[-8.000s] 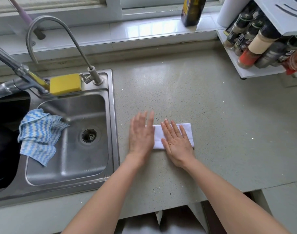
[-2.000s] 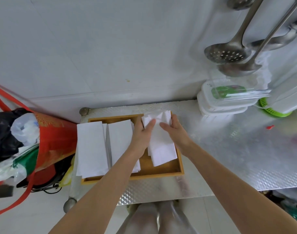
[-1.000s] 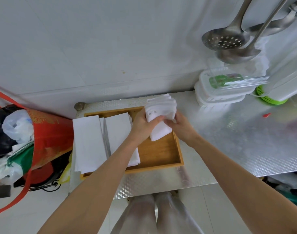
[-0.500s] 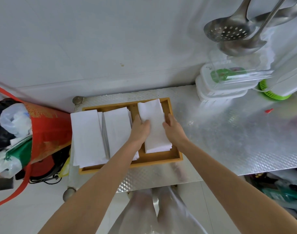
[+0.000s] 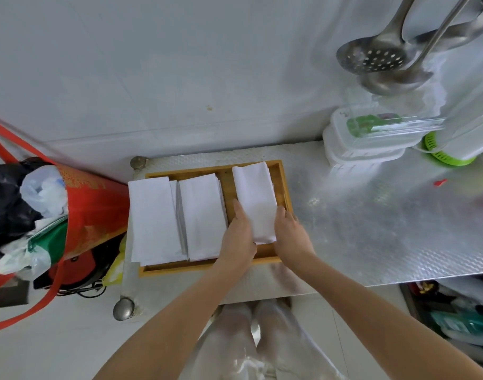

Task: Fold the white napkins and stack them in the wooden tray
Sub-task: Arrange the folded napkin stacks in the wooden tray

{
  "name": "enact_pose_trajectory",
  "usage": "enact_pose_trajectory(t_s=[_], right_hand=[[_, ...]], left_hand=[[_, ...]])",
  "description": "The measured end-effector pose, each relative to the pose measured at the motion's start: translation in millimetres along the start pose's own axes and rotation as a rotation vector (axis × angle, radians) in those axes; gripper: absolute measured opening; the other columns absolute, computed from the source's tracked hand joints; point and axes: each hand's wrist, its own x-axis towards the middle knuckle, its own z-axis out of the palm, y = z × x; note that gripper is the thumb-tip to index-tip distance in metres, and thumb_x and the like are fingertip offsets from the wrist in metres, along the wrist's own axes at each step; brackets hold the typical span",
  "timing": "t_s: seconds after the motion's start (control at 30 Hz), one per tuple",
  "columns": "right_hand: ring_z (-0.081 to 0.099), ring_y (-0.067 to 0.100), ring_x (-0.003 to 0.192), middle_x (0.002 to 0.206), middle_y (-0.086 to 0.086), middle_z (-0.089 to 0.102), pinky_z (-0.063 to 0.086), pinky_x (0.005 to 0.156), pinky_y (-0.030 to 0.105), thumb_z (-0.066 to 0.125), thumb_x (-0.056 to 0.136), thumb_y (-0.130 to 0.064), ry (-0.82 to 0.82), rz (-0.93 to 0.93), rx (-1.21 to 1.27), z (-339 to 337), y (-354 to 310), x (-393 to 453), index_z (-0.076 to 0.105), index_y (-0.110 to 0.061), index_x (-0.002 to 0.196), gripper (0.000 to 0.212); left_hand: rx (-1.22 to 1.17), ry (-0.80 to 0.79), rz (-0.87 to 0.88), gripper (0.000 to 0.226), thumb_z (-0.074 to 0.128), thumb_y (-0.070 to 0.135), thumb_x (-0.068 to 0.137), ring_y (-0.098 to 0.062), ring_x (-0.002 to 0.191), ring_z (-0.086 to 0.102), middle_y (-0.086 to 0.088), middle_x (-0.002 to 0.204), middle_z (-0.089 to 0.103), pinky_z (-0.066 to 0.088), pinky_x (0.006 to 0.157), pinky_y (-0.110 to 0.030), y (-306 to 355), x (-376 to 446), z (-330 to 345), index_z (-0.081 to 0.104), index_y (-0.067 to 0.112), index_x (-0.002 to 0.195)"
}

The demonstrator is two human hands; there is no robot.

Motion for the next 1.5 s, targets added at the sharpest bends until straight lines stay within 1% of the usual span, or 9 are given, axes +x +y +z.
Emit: enact_pose_trajectory(t_s=[0.23,0.4,0.63,0.7,0.8,1.03,1.17,1.33,1.5], right_hand=[[0.061,0.025,0.107,0.121,0.010,0.057,0.054,0.084,0.034,0.056,0.091,-0.004,0.087,-0.010,-0.015,10,-3,-10,0.026,-0.007,0.140,0.057],[0.058,0.019,0.083,0.100,0.007,0.058,0.046,0.063,0.022,0.055,0.085,0.004,-0.134,0.007,0.073,-22,4,4,0.032,-0.008,0.138,0.059],[0.048,0.023,0.125,0.133,0.004,0.054,0.034,0.111,0.045,0.034,0.098,-0.047,-0.204,0.283,0.952,-55,-8,81,0.053,-0.015,0.130,0.048],[0.052,0.026,0.121,0.120,0.004,0.059,0.035,0.111,0.046,0.031,0.100,-0.049,-0.194,0.300,0.995,-48,-12,89,0.059,-0.015,0.116,0.047],[0.047,0.028,0.128,0.124,0.004,0.052,0.033,0.112,0.048,0.030,0.099,-0.054,-0.222,0.299,1.012,-36,-13,93,0.049,-0.015,0.131,0.055],[0.058,0.012,0.102,0.127,0.006,0.058,0.041,0.101,0.030,0.030,0.101,-0.048,-0.240,0.206,1.071,-55,5,78,0.057,-0.030,0.106,0.032],[0.044,0.020,0.131,0.146,0.001,0.044,0.027,0.116,0.042,0.028,0.099,-0.055,-0.284,0.249,1.105,-46,7,64,0.041,-0.024,0.140,0.053],[0.029,0.026,0.142,0.155,0.002,0.030,0.022,0.117,0.050,0.021,0.094,-0.066,-0.295,0.384,0.997,-14,2,40,0.024,-0.025,0.151,0.070],[0.055,0.026,0.120,0.120,0.004,0.062,0.037,0.110,0.044,0.034,0.098,-0.054,-0.167,0.332,1.136,-32,17,42,0.062,-0.025,0.108,0.042]], left_hand=[[0.091,0.009,-0.040,0.076,0.065,0.023,0.090,-0.017,0.109,0.059,-0.003,0.123,0.055,0.054,0.091,-0.032,0,-2,2,0.016,0.014,0.147],[-0.071,-0.273,-0.090,0.085,0.069,0.009,0.083,-0.024,0.122,0.050,-0.008,0.136,0.046,0.048,0.097,-0.034,3,17,-28,0.015,0.008,0.148],[-0.719,-0.014,-0.296,0.053,0.036,0.043,0.101,-0.024,0.131,0.042,0.000,0.144,0.042,0.033,0.110,-0.042,15,69,-42,0.026,0.023,0.148],[-0.777,0.021,-0.304,0.053,0.033,0.045,0.101,-0.018,0.125,0.044,0.003,0.139,0.043,0.036,0.101,-0.035,14,74,-32,0.024,0.022,0.149],[-0.834,0.028,-0.251,0.043,0.036,0.040,0.102,-0.015,0.111,0.056,0.001,0.125,0.054,0.051,0.084,-0.027,11,72,-13,0.032,0.024,0.142],[-0.822,0.000,-0.194,0.049,0.032,0.035,0.104,-0.023,0.125,0.048,-0.004,0.141,0.045,0.043,0.105,-0.048,14,63,-4,0.019,0.025,0.151],[-0.844,-0.029,-0.196,0.054,0.028,0.044,0.103,-0.024,0.133,0.040,-0.002,0.149,0.036,0.037,0.110,-0.050,8,45,-2,0.013,0.028,0.152],[-0.852,-0.040,-0.129,0.049,0.026,0.033,0.105,-0.020,0.127,0.048,-0.005,0.143,0.044,0.043,0.106,-0.044,8,31,5,0.017,0.022,0.152],[-0.831,-0.046,-0.139,0.050,0.026,0.039,0.104,-0.019,0.129,0.044,0.000,0.144,0.042,0.039,0.109,-0.045,8,30,7,0.017,0.028,0.152]])
